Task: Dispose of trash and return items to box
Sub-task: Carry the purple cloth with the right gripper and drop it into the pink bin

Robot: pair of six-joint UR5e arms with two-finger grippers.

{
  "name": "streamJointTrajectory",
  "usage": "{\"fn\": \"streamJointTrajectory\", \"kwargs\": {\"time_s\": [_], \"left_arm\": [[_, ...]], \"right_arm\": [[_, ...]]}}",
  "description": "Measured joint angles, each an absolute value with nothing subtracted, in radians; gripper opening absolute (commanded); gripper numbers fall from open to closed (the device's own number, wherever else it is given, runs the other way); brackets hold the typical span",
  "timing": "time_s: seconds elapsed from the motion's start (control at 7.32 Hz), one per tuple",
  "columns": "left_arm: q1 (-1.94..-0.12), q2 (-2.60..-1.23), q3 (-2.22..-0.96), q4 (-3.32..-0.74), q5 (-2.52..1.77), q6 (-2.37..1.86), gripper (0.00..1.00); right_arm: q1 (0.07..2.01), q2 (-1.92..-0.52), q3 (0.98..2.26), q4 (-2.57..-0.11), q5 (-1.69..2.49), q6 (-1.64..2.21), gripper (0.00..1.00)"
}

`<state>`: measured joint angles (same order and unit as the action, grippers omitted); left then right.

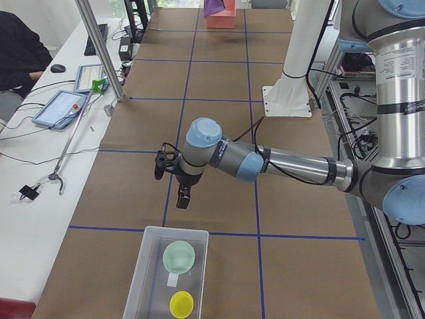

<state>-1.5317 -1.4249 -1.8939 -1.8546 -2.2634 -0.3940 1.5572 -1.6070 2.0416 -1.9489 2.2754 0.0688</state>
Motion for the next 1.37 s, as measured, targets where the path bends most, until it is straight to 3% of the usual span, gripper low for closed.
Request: {"fn": "streamJointTrajectory", "kwargs": {"time_s": [0.41,0.82,0.96,1.09,1.23,1.37], "left_arm": [[-1.512,-1.421,-1.928,-1.842,-2.285,-0.444,0.98],[-1.484,-1.424,-1.927,-1.843,-2.282,-0.476,0.98],[-1.478,-1.424,-1.925,-1.843,-2.279,-0.485,0.98],[-1.474,-1.424,-1.92,-1.844,-2.278,-0.491,0.95],[-1.469,-1.425,-1.912,-1.845,-2.277,-0.493,0.81],[-1.462,-1.429,-1.903,-1.847,-2.277,-0.486,0.99]], "right_arm": [[1.74,-1.672,1.907,-1.985,2.206,-0.258,0.0],[1.788,-1.669,1.67,-1.886,2.196,-0.374,0.0],[1.791,-1.652,1.61,-1.85,2.198,-0.378,0.28],[1.791,-1.63,1.555,-1.83,2.199,-0.379,0.99],[1.791,-1.618,1.52,-1.81,2.2,-0.38,1.0],[1.792,-1.616,1.494,-1.769,2.201,-0.38,1.0]]}}
